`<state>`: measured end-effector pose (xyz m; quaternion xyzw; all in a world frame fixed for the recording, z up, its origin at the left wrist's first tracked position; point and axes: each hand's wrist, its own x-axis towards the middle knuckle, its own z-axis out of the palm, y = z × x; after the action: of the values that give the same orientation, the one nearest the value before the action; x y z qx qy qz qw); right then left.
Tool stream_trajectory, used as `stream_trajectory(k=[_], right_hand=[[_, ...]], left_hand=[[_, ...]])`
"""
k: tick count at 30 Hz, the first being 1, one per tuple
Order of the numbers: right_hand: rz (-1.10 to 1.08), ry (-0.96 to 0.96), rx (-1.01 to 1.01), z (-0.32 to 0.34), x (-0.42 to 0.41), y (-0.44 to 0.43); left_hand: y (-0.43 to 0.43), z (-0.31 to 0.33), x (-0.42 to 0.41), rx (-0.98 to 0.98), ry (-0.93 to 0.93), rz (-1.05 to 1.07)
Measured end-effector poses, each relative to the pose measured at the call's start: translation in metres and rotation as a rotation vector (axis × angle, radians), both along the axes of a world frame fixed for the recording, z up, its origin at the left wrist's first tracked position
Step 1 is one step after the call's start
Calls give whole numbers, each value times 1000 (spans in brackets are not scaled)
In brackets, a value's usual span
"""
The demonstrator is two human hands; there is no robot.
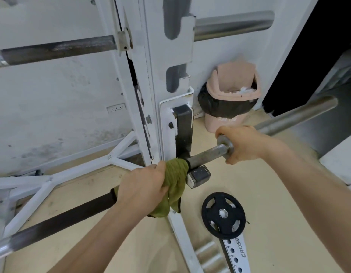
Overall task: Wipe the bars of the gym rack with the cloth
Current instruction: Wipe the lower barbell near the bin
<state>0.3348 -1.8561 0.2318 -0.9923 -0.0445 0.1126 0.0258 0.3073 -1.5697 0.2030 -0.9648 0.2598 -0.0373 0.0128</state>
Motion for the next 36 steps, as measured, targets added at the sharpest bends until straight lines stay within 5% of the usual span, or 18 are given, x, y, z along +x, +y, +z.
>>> stream_trajectory(k=[3,6,15,22,24,30,36], right_hand=[[-82,141,109,10,5,1],[-213,156,405,14,12,5],[-439,-382,851,-8,26,16],[-404,-492,622,-21,22,11],[-337,-524,504,-31,15,8],[-227,-495,241,-34,12,3],[-276,-421,156,-27,9,11]], left_hand=[[3,7,4,-221,218,-96],[-3,13,4,-505,214,-134],[-86,37,9,-584,-161,-189],[-143,25,25,43,-57,-215],[-134,22,25,34,-68,-265],[-60,20,6,-404,206,-321],[29,15,-10,-301,111,16]])
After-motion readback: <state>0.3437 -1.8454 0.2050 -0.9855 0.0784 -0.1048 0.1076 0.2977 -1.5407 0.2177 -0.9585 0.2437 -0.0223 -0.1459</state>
